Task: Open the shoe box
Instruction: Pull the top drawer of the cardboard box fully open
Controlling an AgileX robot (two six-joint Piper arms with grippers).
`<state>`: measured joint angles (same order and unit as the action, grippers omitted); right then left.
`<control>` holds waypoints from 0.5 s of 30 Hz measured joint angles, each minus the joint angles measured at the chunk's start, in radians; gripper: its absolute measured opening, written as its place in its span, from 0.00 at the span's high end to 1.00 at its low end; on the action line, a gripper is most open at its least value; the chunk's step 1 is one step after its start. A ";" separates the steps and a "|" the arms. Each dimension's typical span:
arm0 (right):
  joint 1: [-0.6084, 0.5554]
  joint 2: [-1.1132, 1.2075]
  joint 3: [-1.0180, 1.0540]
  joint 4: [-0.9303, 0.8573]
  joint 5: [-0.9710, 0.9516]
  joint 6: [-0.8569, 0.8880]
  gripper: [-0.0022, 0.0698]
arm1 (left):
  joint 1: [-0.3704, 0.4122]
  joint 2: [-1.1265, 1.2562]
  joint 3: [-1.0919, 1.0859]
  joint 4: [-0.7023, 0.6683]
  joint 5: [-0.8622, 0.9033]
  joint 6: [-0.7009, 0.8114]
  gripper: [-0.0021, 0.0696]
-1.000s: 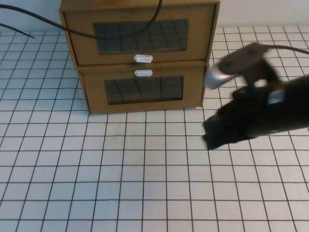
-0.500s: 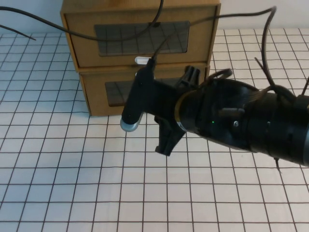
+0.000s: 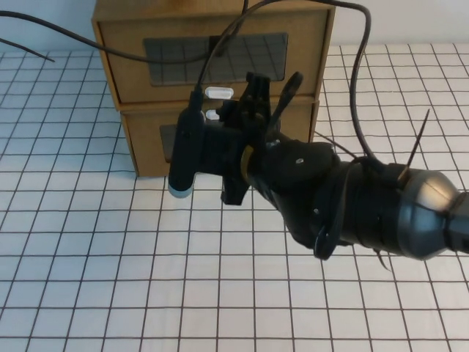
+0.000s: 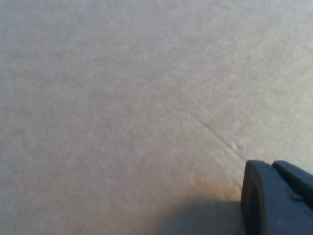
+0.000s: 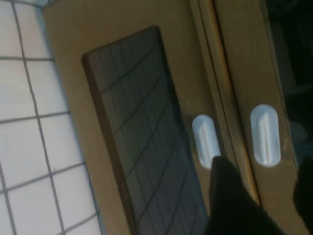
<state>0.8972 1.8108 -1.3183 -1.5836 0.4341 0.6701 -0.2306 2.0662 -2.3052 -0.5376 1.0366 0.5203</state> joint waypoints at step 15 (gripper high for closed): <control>-0.111 0.143 -0.178 -0.081 -0.111 0.061 0.63 | 0.000 0.000 0.000 0.000 0.004 -0.001 0.97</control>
<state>0.7857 1.9541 -1.4966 -1.6648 0.3231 0.7313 -0.2306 2.0662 -2.3052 -0.5376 1.0403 0.5196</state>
